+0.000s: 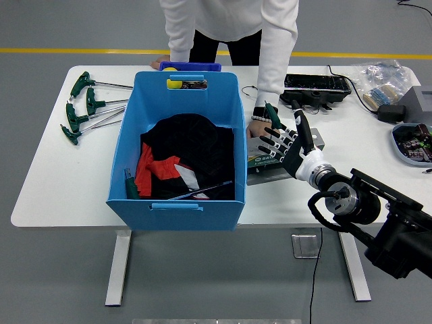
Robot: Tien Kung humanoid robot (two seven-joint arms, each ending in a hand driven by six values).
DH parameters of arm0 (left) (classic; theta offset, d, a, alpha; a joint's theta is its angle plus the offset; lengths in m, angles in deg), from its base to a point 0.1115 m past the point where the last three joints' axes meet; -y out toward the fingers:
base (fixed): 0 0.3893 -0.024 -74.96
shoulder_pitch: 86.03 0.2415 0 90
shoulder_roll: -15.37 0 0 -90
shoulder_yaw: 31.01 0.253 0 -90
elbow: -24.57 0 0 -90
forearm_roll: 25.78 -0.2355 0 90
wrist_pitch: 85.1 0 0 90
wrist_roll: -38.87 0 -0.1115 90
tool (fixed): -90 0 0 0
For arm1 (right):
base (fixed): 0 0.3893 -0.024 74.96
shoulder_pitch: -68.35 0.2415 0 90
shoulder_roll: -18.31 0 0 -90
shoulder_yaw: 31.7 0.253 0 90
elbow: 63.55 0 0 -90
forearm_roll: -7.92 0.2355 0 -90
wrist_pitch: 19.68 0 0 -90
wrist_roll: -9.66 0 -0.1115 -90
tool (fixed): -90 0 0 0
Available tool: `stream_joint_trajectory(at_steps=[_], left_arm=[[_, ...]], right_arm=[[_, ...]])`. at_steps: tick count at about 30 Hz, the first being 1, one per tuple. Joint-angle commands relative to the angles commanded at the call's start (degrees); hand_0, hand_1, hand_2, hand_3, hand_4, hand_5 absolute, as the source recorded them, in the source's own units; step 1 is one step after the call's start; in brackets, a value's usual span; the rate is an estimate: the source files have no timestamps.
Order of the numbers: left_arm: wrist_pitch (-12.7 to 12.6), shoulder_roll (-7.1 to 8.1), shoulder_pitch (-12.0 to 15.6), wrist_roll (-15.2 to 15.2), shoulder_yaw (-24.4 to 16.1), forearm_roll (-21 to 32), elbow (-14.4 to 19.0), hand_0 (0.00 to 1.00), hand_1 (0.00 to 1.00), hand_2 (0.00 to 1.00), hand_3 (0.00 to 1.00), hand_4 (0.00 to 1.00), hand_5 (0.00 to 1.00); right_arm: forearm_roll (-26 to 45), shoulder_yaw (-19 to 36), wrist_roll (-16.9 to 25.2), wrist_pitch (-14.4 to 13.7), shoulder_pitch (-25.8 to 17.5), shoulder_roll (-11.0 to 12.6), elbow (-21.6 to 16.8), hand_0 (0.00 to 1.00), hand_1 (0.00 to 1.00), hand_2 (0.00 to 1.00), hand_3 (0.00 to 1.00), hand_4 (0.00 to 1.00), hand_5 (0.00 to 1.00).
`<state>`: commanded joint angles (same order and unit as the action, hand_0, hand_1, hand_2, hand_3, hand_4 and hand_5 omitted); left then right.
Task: Lift tool from toolbox,place it in box,lift tool from toolbox,place it in box
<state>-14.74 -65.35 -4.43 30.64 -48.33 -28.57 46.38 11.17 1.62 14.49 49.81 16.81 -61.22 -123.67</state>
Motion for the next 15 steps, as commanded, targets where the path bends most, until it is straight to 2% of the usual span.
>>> stream_joint_trajectory(at_steps=[15], left_arm=[[0.0, 0.11, -0.2, -0.4, -0.5, -0.9, 0.0, 0.799, 0.777, 0.797, 0.810, 0.629, 0.998]], right_arm=[[1.2, -0.9, 0.0, 0.2, 2.0, -1.4, 1.3, 0.655, 0.639, 0.756, 0.884, 0.998, 0.916]])
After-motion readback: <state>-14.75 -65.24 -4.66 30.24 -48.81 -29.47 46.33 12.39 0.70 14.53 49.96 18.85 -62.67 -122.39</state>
